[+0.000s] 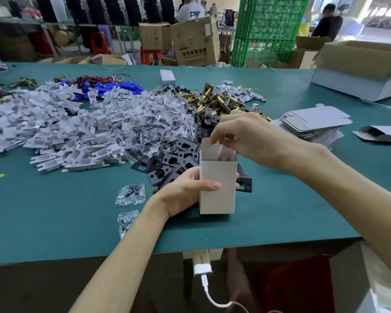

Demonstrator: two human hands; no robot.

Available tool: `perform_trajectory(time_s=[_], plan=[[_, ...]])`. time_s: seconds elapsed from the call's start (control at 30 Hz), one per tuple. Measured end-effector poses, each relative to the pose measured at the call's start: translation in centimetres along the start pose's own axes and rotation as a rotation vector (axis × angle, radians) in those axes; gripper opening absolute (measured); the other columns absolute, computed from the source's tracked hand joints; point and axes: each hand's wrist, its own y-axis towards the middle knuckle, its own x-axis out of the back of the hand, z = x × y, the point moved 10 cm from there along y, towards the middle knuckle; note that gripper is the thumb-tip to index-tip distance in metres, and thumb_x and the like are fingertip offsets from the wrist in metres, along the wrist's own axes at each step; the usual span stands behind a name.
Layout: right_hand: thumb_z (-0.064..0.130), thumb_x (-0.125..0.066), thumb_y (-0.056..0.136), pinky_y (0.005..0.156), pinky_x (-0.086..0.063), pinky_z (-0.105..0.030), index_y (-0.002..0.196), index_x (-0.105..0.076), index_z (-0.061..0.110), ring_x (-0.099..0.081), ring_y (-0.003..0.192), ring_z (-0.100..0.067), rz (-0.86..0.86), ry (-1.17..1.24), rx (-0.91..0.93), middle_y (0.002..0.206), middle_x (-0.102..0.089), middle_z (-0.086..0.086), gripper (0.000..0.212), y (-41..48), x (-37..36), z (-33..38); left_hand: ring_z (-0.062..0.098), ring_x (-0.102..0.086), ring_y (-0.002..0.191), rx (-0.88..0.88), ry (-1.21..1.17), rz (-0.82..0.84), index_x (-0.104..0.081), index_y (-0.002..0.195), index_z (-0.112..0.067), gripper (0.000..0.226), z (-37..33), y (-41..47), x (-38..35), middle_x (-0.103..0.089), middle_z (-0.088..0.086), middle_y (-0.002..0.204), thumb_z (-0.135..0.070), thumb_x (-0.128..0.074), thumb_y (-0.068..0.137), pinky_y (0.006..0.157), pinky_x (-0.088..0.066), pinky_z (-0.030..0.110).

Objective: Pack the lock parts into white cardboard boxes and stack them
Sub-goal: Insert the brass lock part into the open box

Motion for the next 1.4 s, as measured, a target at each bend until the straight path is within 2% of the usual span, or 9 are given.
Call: perform_trajectory(time_s=[0.3,0.43,0.57,0.67,0.77,0.97,1.07,1.3,1.4], plan=[[-0.001,-0.055,0.099,0.088,-0.049,-0.024,0.117,-0.076,0.022,-0.065,0.098,-0.008,0.129,0.025,-0.043,0.111,-0.075,0.006,0.036,-0.6,-2.9,-0.1,0.043,-0.054,0.137,-0.01,-0.032,0.01,-0.066,0.135,-0.01,0.038,0.1,0.2,0.1,-0.058,0.024,0.146,0.0,-0.058,0.099,0.109,-0.05,0.054],[0.001,-0.054,0.1,0.08,-0.041,-0.006,0.116,-0.076,0.018,-0.06,0.087,0.002,-0.07,0.099,-0.106,0.106,-0.076,0.007,0.033,-1.2,-1.1,-2.1,0.042,-0.051,0.14,-0.014,-0.03,0.01,-0.065,0.137,-0.009,0.036,0.2,0.5,0.2,-0.057,0.023,0.148,-0.007,-0.057,0.102,0.114,-0.045,0.058],[0.0,-0.056,0.095,0.083,-0.052,-0.025,0.111,-0.071,0.015,-0.065,0.086,-0.01,-0.277,0.224,-0.301,0.097,-0.072,0.004,0.027,-3.3,-1.0,-6.2,0.041,-0.053,0.14,-0.068,-0.16,-0.085,-0.051,0.147,-0.001,0.046,-0.6,0.7,1.6,-0.056,0.022,0.149,-0.009,-0.055,0.102,0.11,-0.05,0.055],[0.015,-0.07,0.093,0.087,-0.052,-0.033,0.109,-0.069,0.012,-0.065,0.093,-0.021,-0.032,0.194,-0.459,0.105,-0.071,-0.006,0.017,-4.8,-6.1,-8.9,0.036,-0.055,0.139,-0.11,-0.26,-0.165,-0.044,0.152,-0.003,0.054,-1.2,0.5,2.6,-0.057,0.019,0.149,-0.012,-0.058,0.1,0.105,-0.054,0.05],[0.032,-0.076,0.09,0.095,-0.046,-0.035,0.122,-0.066,0.011,-0.058,0.109,-0.027,0.188,0.156,-0.528,0.115,-0.062,-0.01,0.039,-6.6,-11.3,-9.8,0.034,-0.057,0.137,-0.14,-0.276,-0.219,-0.046,0.151,-0.006,0.054,-1.4,0.3,3.1,-0.059,0.017,0.148,-0.014,-0.059,0.099,0.101,-0.056,0.046],[0.023,-0.083,0.083,0.076,-0.034,-0.028,0.106,-0.06,0.019,-0.05,0.096,-0.018,0.053,0.27,-0.575,0.095,-0.052,0.008,0.033,-7.3,-12.1,-10.5,0.037,-0.057,0.136,-0.13,-0.245,-0.217,-0.049,0.148,-0.004,0.051,-1.2,0.4,3.1,-0.06,0.019,0.146,-0.008,-0.06,0.098,0.105,-0.054,0.051],[0.014,-0.082,0.08,0.079,-0.051,-0.036,0.099,-0.064,0.016,-0.062,0.092,-0.023,0.092,0.343,-0.61,0.094,-0.066,0.003,0.026,-7.2,-11.5,-10.4,0.039,-0.055,0.138,-0.105,-0.196,-0.171,-0.05,0.147,0.001,0.05,-0.9,0.5,2.7,-0.058,0.02,0.147,-0.006,-0.058,0.099,0.108,-0.051,0.051],[0.008,-0.079,0.086,0.07,-0.046,-0.009,0.09,-0.075,0.016,-0.065,0.075,-0.003,-0.449,0.371,-0.511,0.079,-0.07,0.009,0.01,-5.8,0.2,-8.7,0.039,-0.054,0.139,-0.073,-0.09,-0.099,-0.053,0.147,-0.001,0.048,-0.6,0.4,1.6,-0.056,0.018,0.15,-0.006,-0.058,0.1,0.11,-0.049,0.055],[0.009,-0.077,0.089,0.072,-0.054,-0.019,0.097,-0.076,0.014,-0.067,0.075,-0.011,-0.575,0.367,-0.42,0.082,-0.071,0.005,0.01,-4.8,4.4,-6.8,0.039,-0.053,0.139,-0.062,-0.078,-0.091,-0.053,0.147,-0.002,0.048,-0.4,0.4,1.5,-0.056,0.019,0.151,-0.006,-0.058,0.1,0.11,-0.049,0.055]])
